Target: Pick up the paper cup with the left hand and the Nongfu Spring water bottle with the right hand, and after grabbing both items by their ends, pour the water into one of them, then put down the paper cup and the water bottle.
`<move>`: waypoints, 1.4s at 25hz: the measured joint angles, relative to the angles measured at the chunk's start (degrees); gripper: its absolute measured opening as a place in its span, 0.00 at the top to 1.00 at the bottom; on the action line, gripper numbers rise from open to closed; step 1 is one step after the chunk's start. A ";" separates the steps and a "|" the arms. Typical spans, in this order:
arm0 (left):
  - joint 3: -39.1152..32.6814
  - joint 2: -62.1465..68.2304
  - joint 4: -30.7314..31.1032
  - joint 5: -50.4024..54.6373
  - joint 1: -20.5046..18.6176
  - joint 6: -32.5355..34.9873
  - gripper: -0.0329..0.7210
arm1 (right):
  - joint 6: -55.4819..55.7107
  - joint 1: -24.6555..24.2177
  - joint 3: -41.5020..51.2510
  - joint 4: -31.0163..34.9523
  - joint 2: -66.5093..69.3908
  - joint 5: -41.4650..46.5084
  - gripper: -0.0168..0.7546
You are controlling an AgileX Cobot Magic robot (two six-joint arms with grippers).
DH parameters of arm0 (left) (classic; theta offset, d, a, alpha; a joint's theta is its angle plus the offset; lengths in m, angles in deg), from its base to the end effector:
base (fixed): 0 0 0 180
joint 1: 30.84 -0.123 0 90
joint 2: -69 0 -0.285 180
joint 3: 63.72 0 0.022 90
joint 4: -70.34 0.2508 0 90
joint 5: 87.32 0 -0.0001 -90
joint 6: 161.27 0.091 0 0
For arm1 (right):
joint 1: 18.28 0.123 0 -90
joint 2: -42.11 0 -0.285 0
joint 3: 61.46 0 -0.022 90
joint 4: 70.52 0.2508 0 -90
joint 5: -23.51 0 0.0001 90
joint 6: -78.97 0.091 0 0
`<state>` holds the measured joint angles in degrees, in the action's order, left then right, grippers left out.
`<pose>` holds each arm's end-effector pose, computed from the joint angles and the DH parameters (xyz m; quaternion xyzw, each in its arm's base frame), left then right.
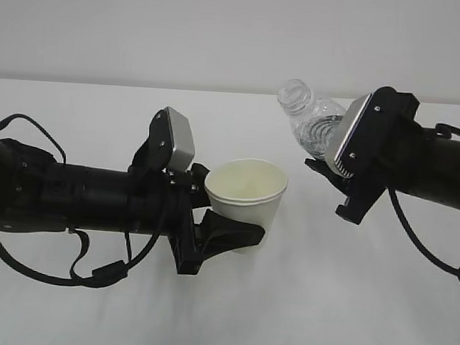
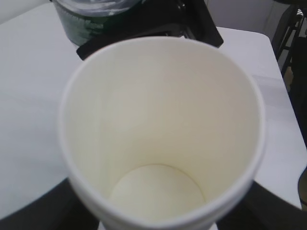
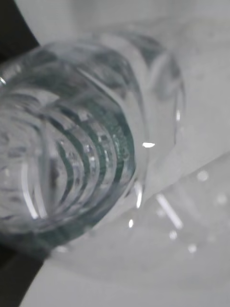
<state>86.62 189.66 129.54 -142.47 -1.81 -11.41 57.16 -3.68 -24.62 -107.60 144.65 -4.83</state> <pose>0.2728 -0.2247 0.1348 0.4756 0.6466 -0.3842 0.4563 0.3033 0.1059 0.1867 -0.5445 0.6437 -0.0677 0.5335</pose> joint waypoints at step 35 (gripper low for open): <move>0.00 0.00 0.00 0.75 0.00 4.10 0.35 | -24.08 0.00 -0.73 0.99 0.00 -0.73 0.38</move>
<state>86.62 189.66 129.54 -141.72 -1.81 -7.31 33.07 -3.68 -25.35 -106.61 144.65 -5.56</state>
